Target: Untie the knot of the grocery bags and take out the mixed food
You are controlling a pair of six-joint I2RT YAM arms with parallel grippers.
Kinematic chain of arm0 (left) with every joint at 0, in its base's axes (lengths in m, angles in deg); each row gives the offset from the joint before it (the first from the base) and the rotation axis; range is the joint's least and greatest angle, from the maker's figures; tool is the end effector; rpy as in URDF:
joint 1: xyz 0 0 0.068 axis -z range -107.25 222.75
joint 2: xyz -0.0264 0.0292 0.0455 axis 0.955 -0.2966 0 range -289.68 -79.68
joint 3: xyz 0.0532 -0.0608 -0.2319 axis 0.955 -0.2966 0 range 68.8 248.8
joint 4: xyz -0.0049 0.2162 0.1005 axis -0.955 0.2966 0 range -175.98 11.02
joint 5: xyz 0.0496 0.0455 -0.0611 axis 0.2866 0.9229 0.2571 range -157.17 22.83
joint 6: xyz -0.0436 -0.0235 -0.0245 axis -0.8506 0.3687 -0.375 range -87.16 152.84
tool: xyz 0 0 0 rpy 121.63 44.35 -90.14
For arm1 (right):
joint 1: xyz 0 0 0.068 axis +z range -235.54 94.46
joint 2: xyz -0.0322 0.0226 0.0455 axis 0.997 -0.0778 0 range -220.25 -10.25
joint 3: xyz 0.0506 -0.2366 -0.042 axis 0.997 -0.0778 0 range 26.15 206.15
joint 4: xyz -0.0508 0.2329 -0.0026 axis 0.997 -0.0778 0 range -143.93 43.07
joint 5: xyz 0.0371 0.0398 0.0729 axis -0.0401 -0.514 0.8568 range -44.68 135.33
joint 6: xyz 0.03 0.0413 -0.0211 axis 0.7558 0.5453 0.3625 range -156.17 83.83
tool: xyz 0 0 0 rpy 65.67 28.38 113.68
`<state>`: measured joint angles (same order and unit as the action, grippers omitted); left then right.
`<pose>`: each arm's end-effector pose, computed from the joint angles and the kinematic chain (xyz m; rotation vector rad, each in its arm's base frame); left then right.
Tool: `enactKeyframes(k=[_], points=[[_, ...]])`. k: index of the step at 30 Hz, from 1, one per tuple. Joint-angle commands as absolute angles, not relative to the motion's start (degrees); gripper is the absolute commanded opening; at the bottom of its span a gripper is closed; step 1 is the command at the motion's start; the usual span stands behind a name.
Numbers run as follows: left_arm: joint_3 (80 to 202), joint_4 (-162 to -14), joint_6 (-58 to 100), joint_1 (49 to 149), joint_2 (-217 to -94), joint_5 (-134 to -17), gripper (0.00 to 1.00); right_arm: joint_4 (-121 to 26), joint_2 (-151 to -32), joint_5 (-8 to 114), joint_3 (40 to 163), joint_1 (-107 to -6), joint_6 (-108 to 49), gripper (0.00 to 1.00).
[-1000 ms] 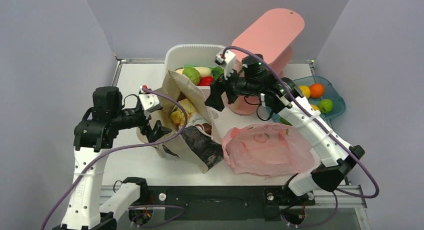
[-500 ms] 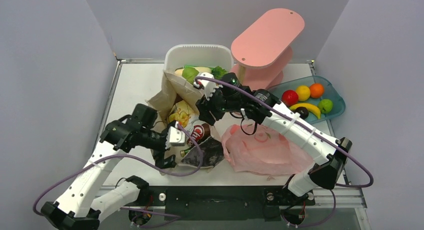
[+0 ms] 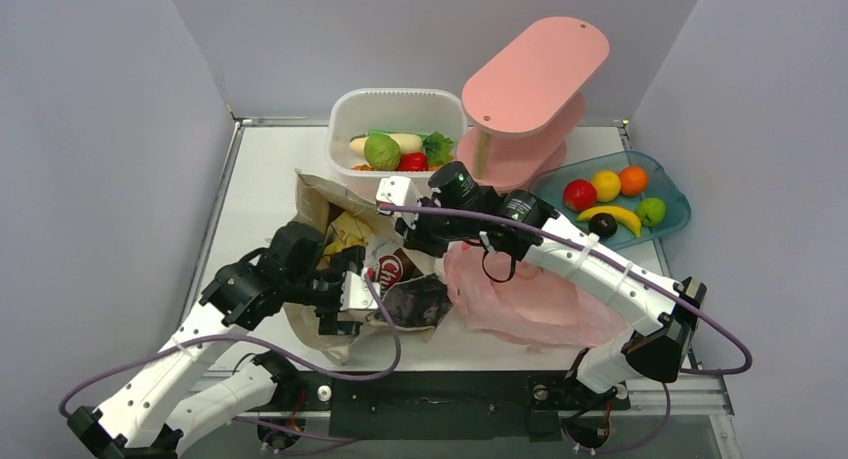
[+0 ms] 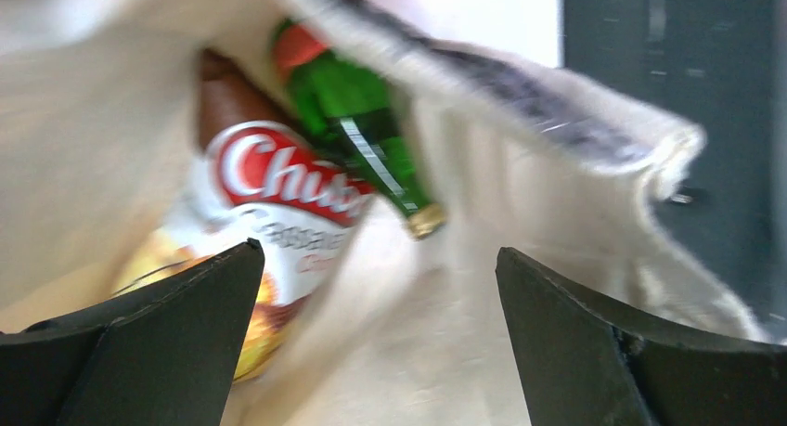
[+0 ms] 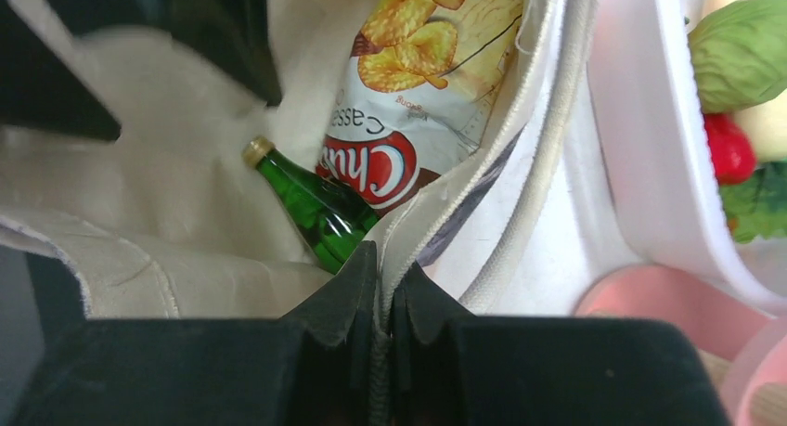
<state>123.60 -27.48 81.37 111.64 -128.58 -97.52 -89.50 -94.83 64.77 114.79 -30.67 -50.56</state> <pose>0.0992 -0.1045 0.2889 1.8116 1.5773 -0.5785 0.1618 0.2515 0.3555 -1.4637 1.7850 0.7537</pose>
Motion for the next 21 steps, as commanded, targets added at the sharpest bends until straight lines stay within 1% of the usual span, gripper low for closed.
enactKeyframes(k=[1, 4, 5, 7, 8, 9, 12, 16, 19, 21], points=[[125.0, -37.9, 88.5, 106.2, -129.1, -92.4, 0.97, -90.3, -92.2, 64.0, 114.9, -29.8, -61.2, 0.00], [127.0, -34.5, 97.3, 99.1, -133.3, -95.0, 0.97, -91.1, -91.8, 64.5, 115.1, -29.9, -62.4, 0.00], [128.3, -34.3, 100.9, 94.6, -135.0, -98.6, 0.97, -91.3, -91.8, 64.6, 115.0, -29.8, -62.6, 0.00], [130.8, -32.1, 107.6, 90.6, -138.0, -102.3, 0.97, -91.4, -91.7, 64.5, 115.1, -29.8, -63.0, 0.00], [132.2, -29.9, 110.0, 90.2, -139.2, -102.5, 0.97, -91.5, -91.7, 64.4, 115.1, -29.9, -63.2, 0.00], [132.7, -28.8, 114.9, 89.8, -141.4, -102.0, 0.97, -91.5, -91.8, 64.4, 115.1, -29.9, -63.2, 0.00], [132.5, -27.2, 122.4, 89.9, -144.6, -101.1, 0.97, -91.5, -92.0, 64.5, 115.3, -30.0, -63.4, 0.00], [131.6, -24.8, 130.7, 94.5, -149.1, -98.4, 0.97, -91.6, -92.9, 64.9, 116.0, -30.4, -63.4, 0.00], [128.9, -26.6, 131.5, 97.6, -151.8, -96.0, 0.97, -91.6, -93.6, 65.7, 117.1, -30.8, -63.2, 0.00], [125.2, -31.8, 129.2, 99.4, -153.1, -93.8, 0.97, -91.7, -94.1, 66.4, 117.8, -31.1, -63.0, 0.00]])
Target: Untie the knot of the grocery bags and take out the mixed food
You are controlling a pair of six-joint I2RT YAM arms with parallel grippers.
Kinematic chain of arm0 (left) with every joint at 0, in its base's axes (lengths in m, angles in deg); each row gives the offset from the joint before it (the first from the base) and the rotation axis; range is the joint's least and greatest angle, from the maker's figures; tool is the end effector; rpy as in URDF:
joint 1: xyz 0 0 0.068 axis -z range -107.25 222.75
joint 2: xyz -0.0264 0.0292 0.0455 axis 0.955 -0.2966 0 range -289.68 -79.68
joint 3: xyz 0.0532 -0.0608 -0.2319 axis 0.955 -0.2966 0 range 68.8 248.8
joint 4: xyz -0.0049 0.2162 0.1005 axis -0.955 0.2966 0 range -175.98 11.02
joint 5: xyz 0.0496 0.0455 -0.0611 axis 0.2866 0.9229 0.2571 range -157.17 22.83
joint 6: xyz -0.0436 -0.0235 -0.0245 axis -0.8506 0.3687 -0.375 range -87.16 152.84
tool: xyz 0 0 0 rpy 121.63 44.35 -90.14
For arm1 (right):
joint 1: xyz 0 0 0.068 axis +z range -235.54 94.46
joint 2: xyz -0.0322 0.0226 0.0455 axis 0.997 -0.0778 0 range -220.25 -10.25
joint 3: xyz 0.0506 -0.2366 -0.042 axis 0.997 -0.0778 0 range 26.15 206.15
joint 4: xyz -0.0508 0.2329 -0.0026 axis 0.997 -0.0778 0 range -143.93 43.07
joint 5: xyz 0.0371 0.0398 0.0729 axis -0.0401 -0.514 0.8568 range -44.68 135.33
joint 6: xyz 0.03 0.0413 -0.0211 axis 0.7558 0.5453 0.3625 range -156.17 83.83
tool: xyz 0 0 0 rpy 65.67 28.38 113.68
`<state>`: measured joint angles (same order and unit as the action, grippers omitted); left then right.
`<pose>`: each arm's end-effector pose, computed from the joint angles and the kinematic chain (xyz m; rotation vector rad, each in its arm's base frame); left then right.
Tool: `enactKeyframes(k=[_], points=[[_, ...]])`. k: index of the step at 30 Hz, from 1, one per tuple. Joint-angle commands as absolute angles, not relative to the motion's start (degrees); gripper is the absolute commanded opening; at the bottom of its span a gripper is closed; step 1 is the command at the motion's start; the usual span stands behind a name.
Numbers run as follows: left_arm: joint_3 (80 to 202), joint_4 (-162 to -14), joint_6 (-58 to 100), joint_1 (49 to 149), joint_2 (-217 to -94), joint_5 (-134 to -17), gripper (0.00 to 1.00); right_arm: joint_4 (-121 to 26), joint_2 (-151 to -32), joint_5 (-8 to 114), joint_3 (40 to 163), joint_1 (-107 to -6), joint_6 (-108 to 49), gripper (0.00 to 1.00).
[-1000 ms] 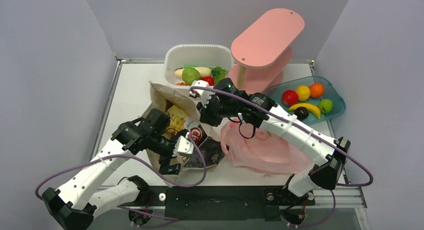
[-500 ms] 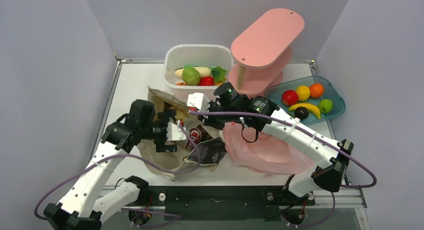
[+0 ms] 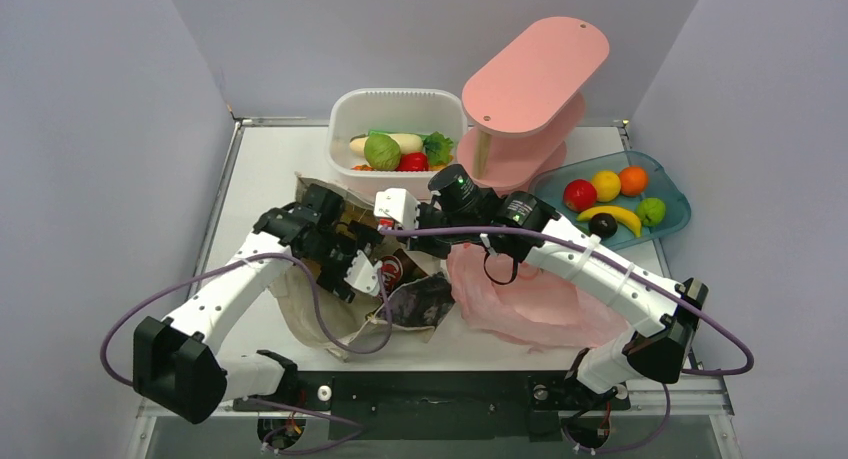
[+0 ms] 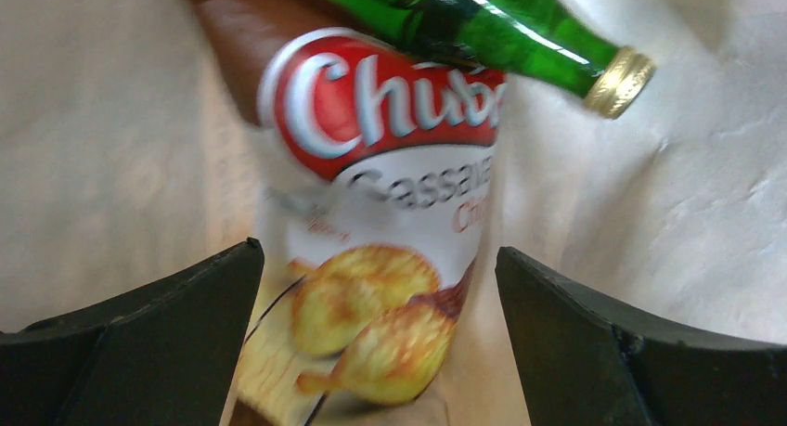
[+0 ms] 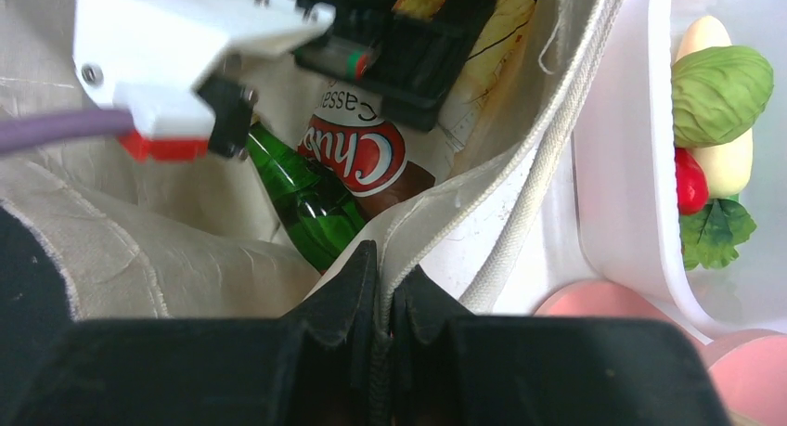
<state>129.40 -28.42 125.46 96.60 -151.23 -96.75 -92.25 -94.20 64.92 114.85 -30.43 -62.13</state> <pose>0.1867 -0.1029 0.2549 2.2209 1.2259 -0.2806 0.1572 0.2473 0.3548 -1.6391 1.6346 0.6530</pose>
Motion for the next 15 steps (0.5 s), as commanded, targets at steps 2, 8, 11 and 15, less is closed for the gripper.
enactKeyframes(k=[2, 8, 11, 15], points=[[122.0, -36.3, 128.2, 100.8, -155.4, -90.2, 0.97, -91.8, -94.5, 66.6, 118.4, -31.3, -62.9, 0.00], [120.7, -41.5, 122.8, 100.9, -160.9, -87.2, 0.90, -92.3, -94.9, 67.8, 119.0, -32.5, -62.6, 0.00], [121.0, -42.0, 120.1, 99.4, -159.3, -89.0, 0.69, -92.4, -94.8, 68.0, 118.8, -32.8, -62.7, 0.00], [122.2, -38.5, 118.8, 96.9, -154.1, -92.6, 0.53, -92.5, -94.5, 67.9, 118.7, -33.6, -62.7, 0.00]])
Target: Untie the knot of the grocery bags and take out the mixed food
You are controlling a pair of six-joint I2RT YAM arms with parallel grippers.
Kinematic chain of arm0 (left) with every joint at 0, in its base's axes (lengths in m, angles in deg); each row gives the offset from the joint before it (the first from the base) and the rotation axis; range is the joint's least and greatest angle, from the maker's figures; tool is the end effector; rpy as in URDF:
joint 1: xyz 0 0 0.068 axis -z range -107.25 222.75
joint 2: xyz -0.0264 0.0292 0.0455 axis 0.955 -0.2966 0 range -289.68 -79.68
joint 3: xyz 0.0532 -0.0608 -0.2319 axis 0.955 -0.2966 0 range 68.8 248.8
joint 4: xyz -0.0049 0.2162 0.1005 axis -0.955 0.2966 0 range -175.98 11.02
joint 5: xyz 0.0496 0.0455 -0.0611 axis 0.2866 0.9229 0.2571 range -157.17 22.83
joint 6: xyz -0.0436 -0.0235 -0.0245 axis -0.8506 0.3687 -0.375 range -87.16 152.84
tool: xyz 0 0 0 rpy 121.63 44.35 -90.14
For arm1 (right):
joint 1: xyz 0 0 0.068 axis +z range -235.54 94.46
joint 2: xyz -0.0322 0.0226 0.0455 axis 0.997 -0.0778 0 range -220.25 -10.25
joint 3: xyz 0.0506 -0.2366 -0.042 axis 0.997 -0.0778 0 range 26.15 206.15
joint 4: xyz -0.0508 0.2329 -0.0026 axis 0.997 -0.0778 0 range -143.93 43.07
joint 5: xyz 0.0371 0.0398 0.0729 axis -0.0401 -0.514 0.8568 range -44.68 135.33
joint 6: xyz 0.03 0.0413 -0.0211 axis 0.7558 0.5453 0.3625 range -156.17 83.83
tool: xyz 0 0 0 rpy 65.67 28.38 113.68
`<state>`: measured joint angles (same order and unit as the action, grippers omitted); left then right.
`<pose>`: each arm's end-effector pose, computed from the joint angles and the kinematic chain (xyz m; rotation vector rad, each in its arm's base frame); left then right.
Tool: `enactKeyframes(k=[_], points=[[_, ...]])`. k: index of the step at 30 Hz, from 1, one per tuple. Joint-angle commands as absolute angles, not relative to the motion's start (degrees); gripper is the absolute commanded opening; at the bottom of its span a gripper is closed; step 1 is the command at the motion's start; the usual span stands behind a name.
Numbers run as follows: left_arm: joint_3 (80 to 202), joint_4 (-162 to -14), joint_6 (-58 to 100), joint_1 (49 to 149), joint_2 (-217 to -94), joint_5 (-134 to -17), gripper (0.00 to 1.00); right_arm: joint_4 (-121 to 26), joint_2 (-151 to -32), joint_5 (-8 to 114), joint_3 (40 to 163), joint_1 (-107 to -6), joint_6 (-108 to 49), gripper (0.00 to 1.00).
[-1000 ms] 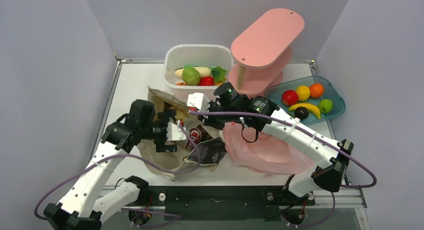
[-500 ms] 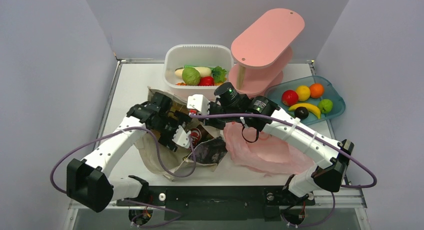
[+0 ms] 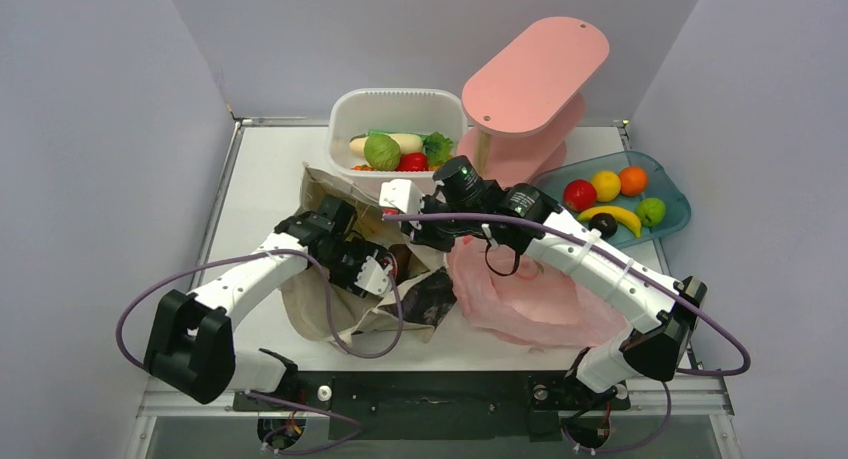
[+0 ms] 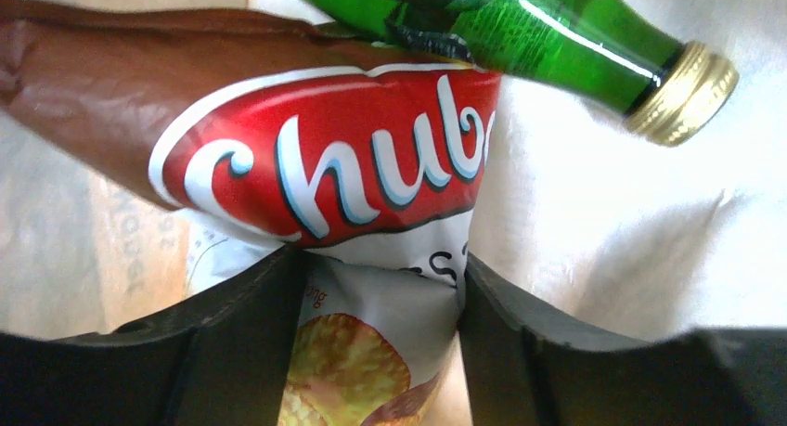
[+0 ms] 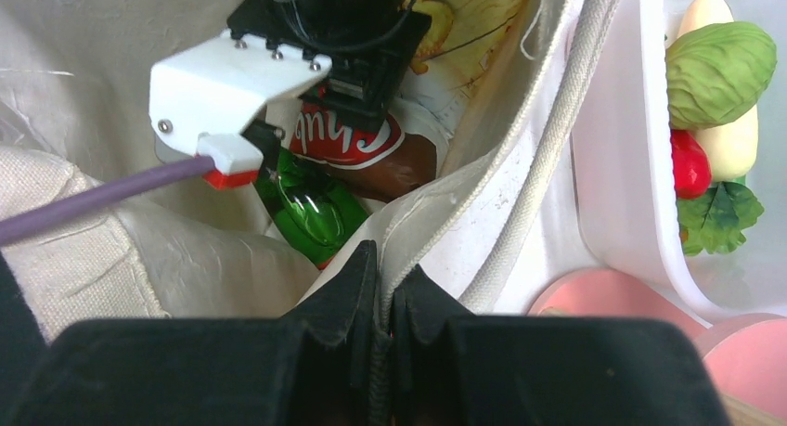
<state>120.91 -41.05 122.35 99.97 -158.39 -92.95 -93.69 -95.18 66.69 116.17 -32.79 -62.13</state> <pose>0.1988 -0.1207 0.1974 2.2841 1.2925 -0.2932 0.1675 0.2427 0.3552 -1.6228 1.6693 0.6669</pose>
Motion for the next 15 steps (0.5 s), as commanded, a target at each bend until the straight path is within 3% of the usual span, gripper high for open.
enactKeyframes(k=[1, 6, 15], points=[[123.1, -36.2, 118.0, 96.5, -153.1, -93.2, 0.52, -92.4, -94.5, 68.2, 118.8, -34.1, -62.3, 0.00], [124.5, -32.6, 110.9, 96.4, -147.9, -92.7, 0.45, -91.5, -94.7, 70.3, 119.1, -36.7, -59.6, 0.00], [129.2, -29.2, 105.9, 96.4, -146.8, -92.4, 0.43, -90.9, -94.8, 72.1, 119.2, -37.3, -58.2, 0.00]])
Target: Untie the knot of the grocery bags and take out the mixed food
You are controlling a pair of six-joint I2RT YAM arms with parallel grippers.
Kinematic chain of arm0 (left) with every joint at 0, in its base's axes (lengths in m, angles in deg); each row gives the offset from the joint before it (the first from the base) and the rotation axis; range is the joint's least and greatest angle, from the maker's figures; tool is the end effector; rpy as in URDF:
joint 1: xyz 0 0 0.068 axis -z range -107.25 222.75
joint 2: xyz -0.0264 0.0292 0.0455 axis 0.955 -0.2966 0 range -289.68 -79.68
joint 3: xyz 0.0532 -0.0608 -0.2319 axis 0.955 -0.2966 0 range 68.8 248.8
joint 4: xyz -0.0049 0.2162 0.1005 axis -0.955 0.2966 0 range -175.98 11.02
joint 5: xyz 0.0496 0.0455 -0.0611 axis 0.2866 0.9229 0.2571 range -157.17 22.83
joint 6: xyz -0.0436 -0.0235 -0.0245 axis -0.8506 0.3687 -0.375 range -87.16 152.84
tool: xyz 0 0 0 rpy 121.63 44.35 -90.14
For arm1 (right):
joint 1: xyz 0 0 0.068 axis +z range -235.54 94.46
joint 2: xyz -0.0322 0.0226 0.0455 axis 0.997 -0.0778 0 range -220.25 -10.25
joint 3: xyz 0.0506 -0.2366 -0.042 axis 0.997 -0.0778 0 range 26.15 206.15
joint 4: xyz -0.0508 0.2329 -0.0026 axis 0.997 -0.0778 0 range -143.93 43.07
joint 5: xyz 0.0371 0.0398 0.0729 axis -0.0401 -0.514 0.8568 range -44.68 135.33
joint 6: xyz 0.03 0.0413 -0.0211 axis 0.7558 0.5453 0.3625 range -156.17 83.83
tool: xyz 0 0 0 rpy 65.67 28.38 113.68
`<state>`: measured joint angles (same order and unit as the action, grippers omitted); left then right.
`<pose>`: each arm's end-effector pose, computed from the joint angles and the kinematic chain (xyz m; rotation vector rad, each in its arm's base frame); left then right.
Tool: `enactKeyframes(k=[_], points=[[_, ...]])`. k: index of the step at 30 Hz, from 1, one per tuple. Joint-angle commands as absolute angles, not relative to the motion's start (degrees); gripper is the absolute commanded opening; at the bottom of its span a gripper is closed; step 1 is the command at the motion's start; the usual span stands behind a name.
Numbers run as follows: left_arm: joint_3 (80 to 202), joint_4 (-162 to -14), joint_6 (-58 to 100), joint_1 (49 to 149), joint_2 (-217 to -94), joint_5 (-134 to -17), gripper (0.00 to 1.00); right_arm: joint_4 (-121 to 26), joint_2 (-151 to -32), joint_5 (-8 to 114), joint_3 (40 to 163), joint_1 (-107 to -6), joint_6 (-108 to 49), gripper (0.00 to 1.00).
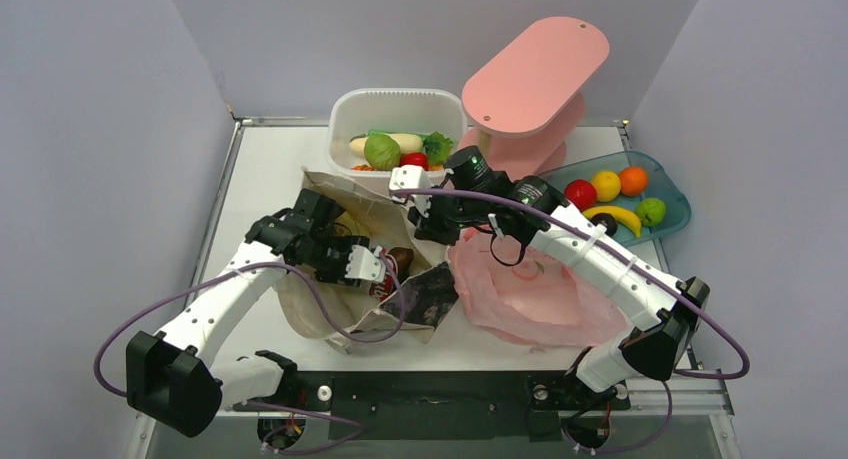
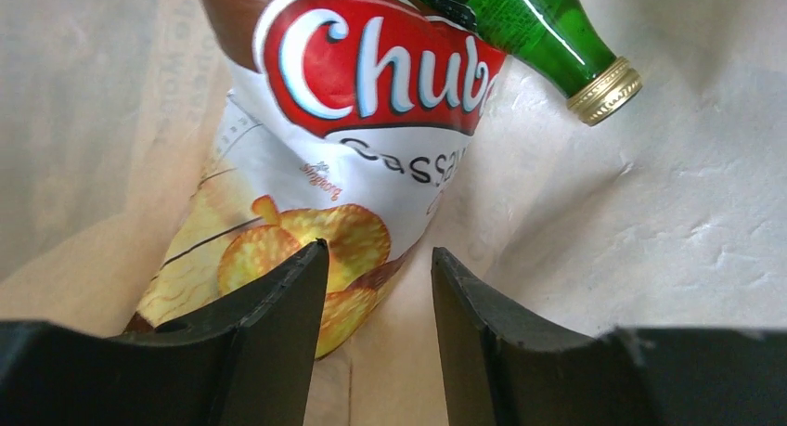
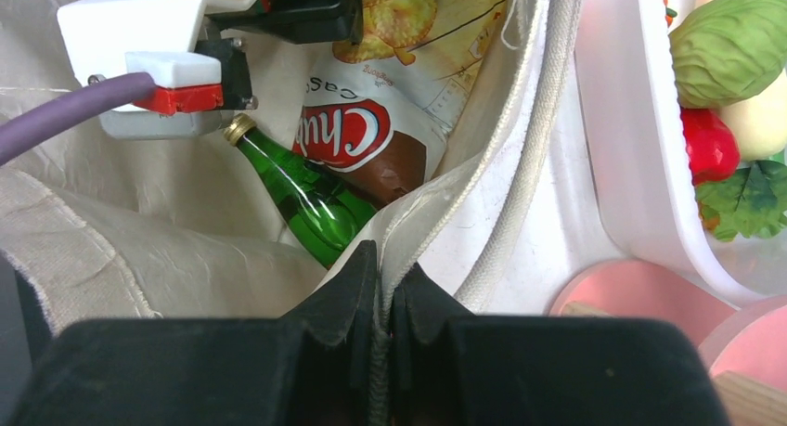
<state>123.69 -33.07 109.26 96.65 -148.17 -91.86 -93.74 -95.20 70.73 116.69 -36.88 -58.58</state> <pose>0.1811 -0.0975 0.2401 2.0532 1.5604 -0.2687 0.1820 0.2311 0.3584 -1.5312 1.7386 0.7433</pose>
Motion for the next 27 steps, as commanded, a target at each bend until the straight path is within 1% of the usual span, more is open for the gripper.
enactKeyframes(k=[1, 3, 4, 5, 6, 7, 8, 10, 14, 18, 22, 25, 27], points=[[129.7, -28.8, 106.0, 96.3, -146.3, -92.2, 0.42, -90.9, -94.7, 72.1, 119.1, -37.4, -58.0, 0.00], [129.0, -27.1, 108.4, 96.4, -144.9, -91.3, 0.42, -90.7, -94.6, 72.2, 119.0, -37.4, -57.9, 0.00], [128.4, -26.4, 112.5, 96.9, -144.3, -89.9, 0.47, -90.6, -94.6, 72.3, 118.8, -37.4, -57.8, 0.00], [126.5, -27.5, 113.7, 98.2, -144.0, -86.8, 0.55, -90.5, -94.6, 72.4, 118.7, -37.4, -57.6, 0.00], [125.1, -29.1, 113.1, 99.0, -143.3, -85.2, 0.80, -90.4, -94.6, 72.5, 118.6, -37.4, -57.6, 0.00], [122.6, -33.6, 112.2, 100.4, -143.1, -82.4, 0.89, -90.4, -94.7, 72.6, 118.6, -37.4, -57.4, 0.00], [121.5, -35.6, 112.2, 100.7, -142.5, -81.5, 0.95, -90.4, -94.7, 72.6, 118.7, -37.4, -57.3, 0.00], [119.1, -41.2, 112.8, 101.1, -142.1, -80.8, 0.97, -90.4, -94.9, 72.8, 118.9, -37.4, -57.2, 0.00], [115.3, -55.9, 108.3, 101.1, -142.2, -80.1, 0.97, -90.2, -95.4, 72.6, 119.1, -37.4, -56.8, 0.00], [113.9, -54.7, 114.0, 100.6, -146.5, -80.1, 0.97, -90.1, -95.5, 72.2, 119.3, -37.4, -56.8, 0.00], [114.0, -50.2, 119.4, 99.8, -155.3, -77.4, 0.97, -90.1, -96.1, 71.9, 119.9, -37.4, -56.8, 0.00], [116.0, -49.9, 115.4, 99.3, -163.2, -74.7, 0.97, -90.2, -96.6, 71.7, 120.5, -37.5, -56.8, 0.00], [120.5, -49.2, 110.5, 98.5, -167.6, -74.7, 0.97, -90.1, -96.8, 71.7, 120.7, -37.6, -56.8, 0.00]])
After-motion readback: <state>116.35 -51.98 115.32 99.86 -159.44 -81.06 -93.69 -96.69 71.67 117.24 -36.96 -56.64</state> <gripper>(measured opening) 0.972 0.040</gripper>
